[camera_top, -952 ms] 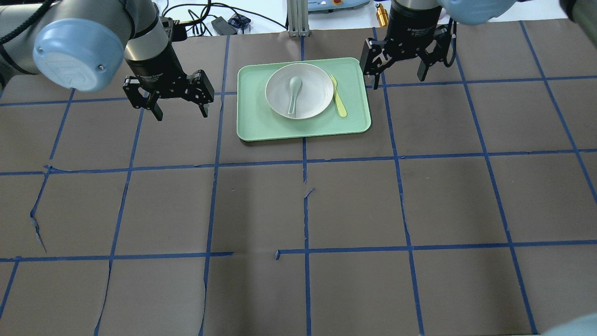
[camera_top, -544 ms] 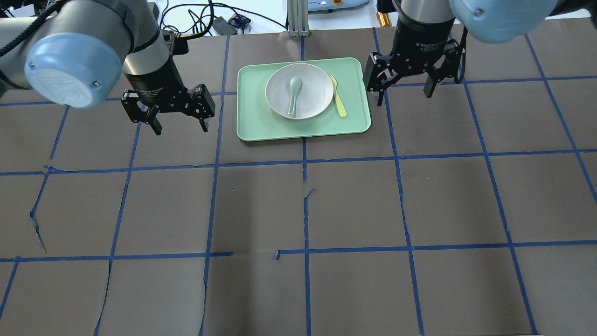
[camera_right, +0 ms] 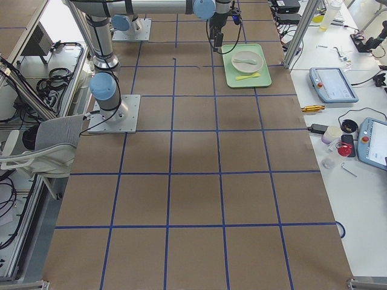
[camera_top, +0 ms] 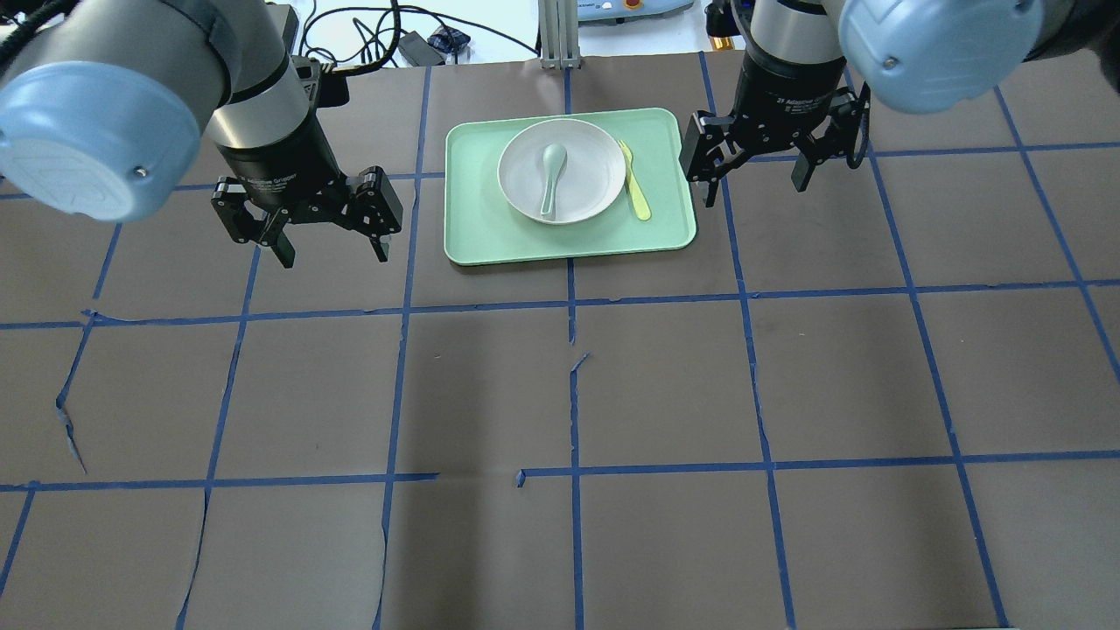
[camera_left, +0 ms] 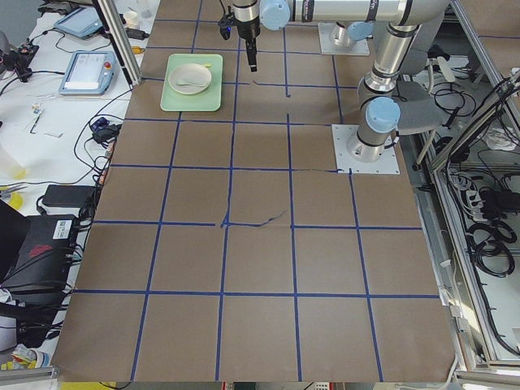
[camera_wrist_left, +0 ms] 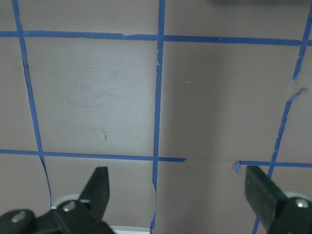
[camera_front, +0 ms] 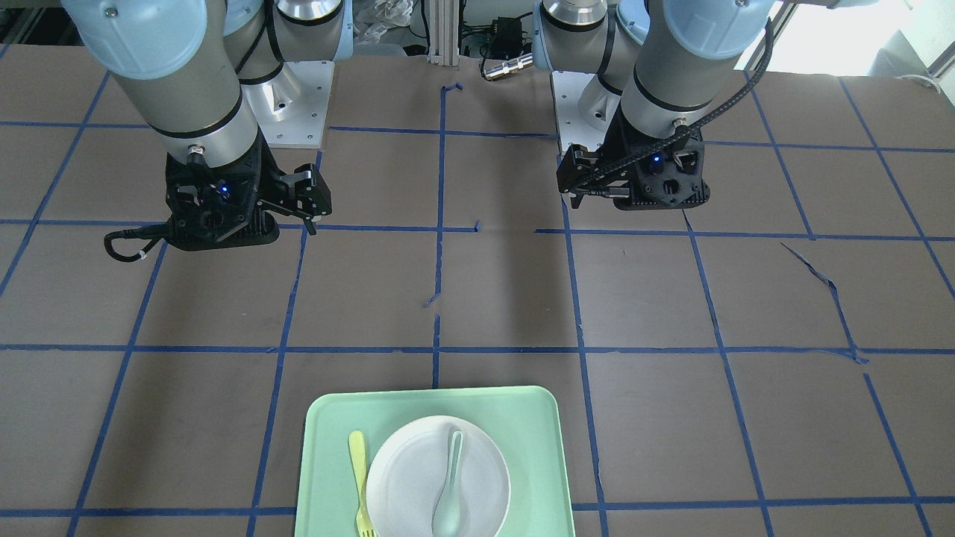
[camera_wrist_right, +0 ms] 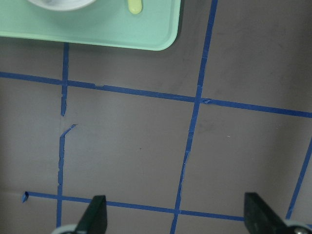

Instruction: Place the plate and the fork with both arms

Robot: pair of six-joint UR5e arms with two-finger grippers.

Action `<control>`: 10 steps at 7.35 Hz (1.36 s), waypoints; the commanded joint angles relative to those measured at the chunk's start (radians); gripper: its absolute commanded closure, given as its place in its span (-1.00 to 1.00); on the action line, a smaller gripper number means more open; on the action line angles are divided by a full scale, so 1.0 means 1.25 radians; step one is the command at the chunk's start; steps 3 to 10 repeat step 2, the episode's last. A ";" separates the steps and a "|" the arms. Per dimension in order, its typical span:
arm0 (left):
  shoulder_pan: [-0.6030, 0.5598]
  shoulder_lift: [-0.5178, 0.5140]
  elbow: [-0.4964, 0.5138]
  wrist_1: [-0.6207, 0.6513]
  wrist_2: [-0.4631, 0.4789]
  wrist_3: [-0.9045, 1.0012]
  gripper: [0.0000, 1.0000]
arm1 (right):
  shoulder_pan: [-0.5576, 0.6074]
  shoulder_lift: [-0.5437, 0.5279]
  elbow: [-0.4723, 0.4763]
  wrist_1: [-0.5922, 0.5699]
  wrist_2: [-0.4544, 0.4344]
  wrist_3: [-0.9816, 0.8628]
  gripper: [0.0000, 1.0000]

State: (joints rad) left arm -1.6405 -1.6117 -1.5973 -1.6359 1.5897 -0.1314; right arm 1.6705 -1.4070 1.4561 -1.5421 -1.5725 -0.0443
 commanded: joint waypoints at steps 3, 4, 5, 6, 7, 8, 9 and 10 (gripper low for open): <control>-0.003 0.006 0.000 -0.007 -0.007 -0.005 -1.00 | -0.001 0.000 -0.005 -0.002 -0.001 0.000 -1.00; -0.003 0.006 0.000 -0.007 -0.007 -0.005 -1.00 | -0.001 0.000 -0.005 -0.002 -0.001 0.000 -1.00; -0.003 0.006 0.000 -0.007 -0.007 -0.005 -1.00 | -0.001 0.000 -0.005 -0.002 -0.001 0.000 -1.00; -0.003 0.006 0.000 -0.007 -0.007 -0.005 -1.00 | -0.001 0.000 -0.005 -0.002 -0.001 0.000 -1.00; -0.003 0.006 0.000 -0.007 -0.007 -0.005 -1.00 | -0.001 0.000 -0.005 -0.002 -0.001 0.000 -1.00; -0.003 0.006 0.000 -0.007 -0.007 -0.005 -1.00 | -0.001 0.000 -0.005 -0.002 -0.001 0.000 -1.00; -0.003 0.006 0.000 -0.007 -0.007 -0.005 -1.00 | -0.001 0.000 -0.005 -0.002 -0.001 0.000 -1.00; -0.003 0.006 0.000 -0.007 -0.007 -0.005 -1.00 | -0.001 0.000 -0.005 -0.002 -0.001 0.000 -1.00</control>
